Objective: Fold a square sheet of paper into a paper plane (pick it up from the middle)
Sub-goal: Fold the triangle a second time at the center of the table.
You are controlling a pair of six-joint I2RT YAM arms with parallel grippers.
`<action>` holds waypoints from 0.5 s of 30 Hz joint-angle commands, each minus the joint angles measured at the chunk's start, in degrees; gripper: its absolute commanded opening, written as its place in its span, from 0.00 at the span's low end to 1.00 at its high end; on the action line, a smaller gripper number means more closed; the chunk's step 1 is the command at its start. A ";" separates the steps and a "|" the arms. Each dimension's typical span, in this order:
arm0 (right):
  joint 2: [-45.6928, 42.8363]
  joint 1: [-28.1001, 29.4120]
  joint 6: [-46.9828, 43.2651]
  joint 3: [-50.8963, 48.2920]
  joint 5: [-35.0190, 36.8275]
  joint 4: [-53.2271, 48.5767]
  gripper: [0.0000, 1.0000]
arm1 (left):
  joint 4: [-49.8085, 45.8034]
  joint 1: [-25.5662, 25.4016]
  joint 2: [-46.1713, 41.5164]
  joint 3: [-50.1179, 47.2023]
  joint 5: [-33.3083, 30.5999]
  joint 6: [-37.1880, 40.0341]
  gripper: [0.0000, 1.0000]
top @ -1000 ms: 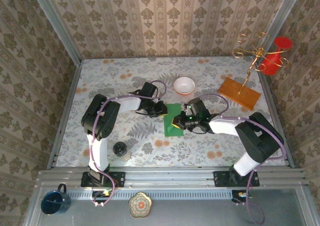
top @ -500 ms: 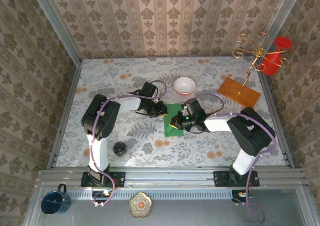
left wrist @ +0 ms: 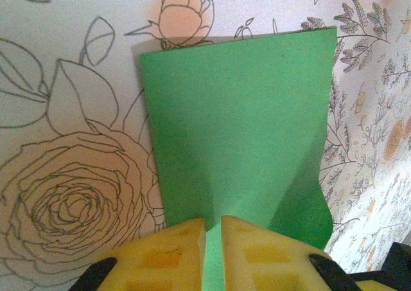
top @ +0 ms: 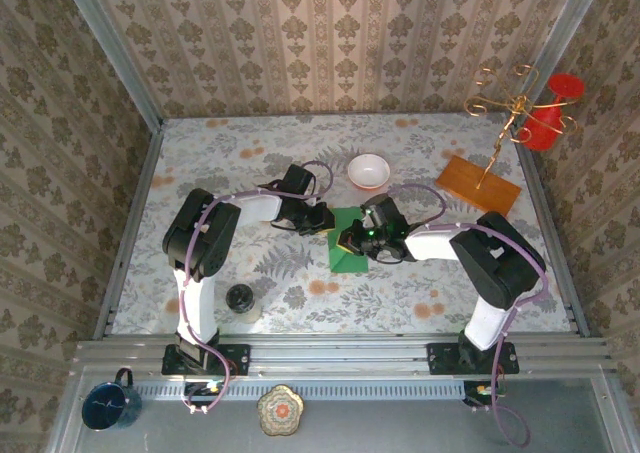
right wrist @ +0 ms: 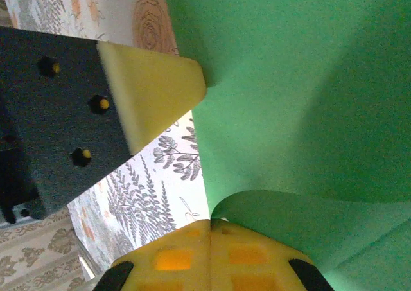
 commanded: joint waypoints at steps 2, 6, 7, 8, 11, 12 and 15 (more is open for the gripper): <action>1.29 0.36 -0.23 1.12 1.71 -0.67 0.06 | -2.82 0.19 1.26 -0.45 -1.06 0.83 0.17; 1.60 0.44 -0.24 1.29 2.08 -1.08 0.06 | -2.73 0.19 1.14 -0.64 -1.08 0.75 0.17; 1.64 0.44 -0.26 1.32 2.16 -1.07 0.06 | -2.68 0.19 1.06 -0.72 -1.07 0.75 0.17; 1.73 0.44 -0.30 1.38 2.17 -1.07 0.06 | -2.64 0.19 1.04 -0.75 -1.03 0.76 0.17; 1.90 0.58 -0.75 1.79 2.41 -1.63 0.06 | -2.69 0.19 1.07 -0.88 -1.03 0.75 0.17; 1.95 0.62 -0.89 1.91 2.51 -1.83 0.06 | -2.57 0.19 1.03 -0.82 -0.94 0.77 0.17; 2.08 0.71 -0.99 2.18 2.71 -2.16 0.06 | -2.56 0.19 0.99 -0.90 -0.94 0.75 0.17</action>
